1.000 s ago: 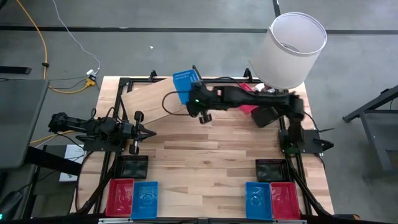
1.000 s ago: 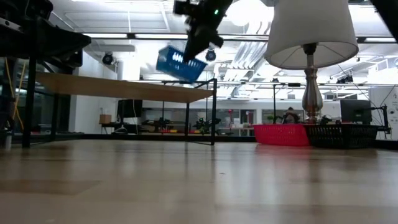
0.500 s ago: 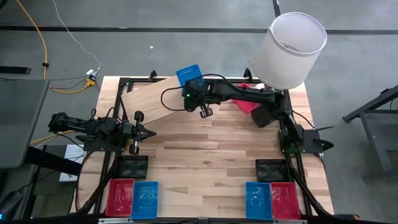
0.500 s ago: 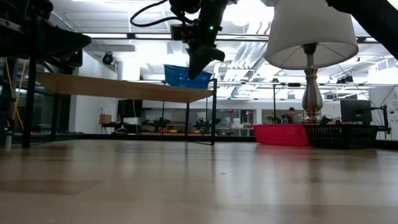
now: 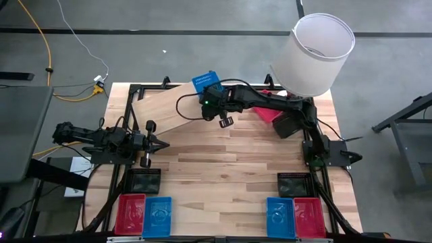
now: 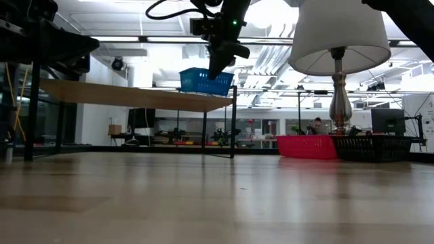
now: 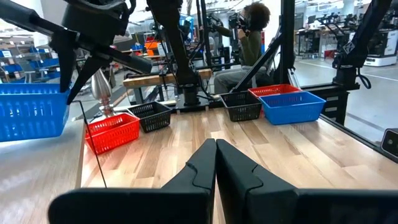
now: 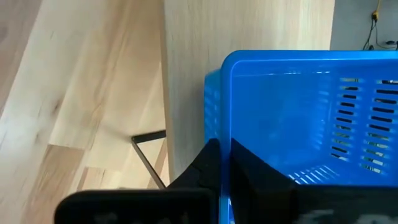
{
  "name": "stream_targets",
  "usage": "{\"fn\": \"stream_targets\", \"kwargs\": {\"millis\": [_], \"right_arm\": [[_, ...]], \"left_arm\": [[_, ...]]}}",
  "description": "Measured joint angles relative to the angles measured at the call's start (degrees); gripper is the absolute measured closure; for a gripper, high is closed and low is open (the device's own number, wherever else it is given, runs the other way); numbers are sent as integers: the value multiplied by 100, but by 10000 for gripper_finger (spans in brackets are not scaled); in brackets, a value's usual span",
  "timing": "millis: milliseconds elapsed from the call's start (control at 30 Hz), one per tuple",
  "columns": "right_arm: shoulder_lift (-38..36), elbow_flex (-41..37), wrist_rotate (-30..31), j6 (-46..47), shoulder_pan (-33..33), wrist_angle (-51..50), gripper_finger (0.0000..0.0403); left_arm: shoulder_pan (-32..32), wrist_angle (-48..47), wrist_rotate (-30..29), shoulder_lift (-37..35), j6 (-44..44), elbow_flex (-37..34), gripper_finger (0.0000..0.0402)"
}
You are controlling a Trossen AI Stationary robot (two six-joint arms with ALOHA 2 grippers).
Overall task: Stack baskets on shelf by color
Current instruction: Put the top right blue bin on the shelf
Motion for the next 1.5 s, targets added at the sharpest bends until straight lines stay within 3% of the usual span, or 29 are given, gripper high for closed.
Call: {"fn": "stream_targets", "kwargs": {"millis": [333, 867, 1067, 1333, 1500], "right_arm": [[0, 0, -313, 11, -2, -17, 394], [-28, 106, -356, 84, 7, -5, 271], [-40, 562, -1207, 265, 5, -15, 259], [-48, 791, -1334, 353, 7, 157, 258], [-48, 675, -2443, 610, -75, 1181, 260]], "left_arm": [[-1, -2, 0, 0, 6, 0, 398], [-2, -2, 2, 2, 6, 0, 398], [-2, -2, 2, 2, 0, 1, 398], [-1, -2, 2, 2, 0, 0, 398], [-1, -2, 1, 1, 1, 1, 398]]}}
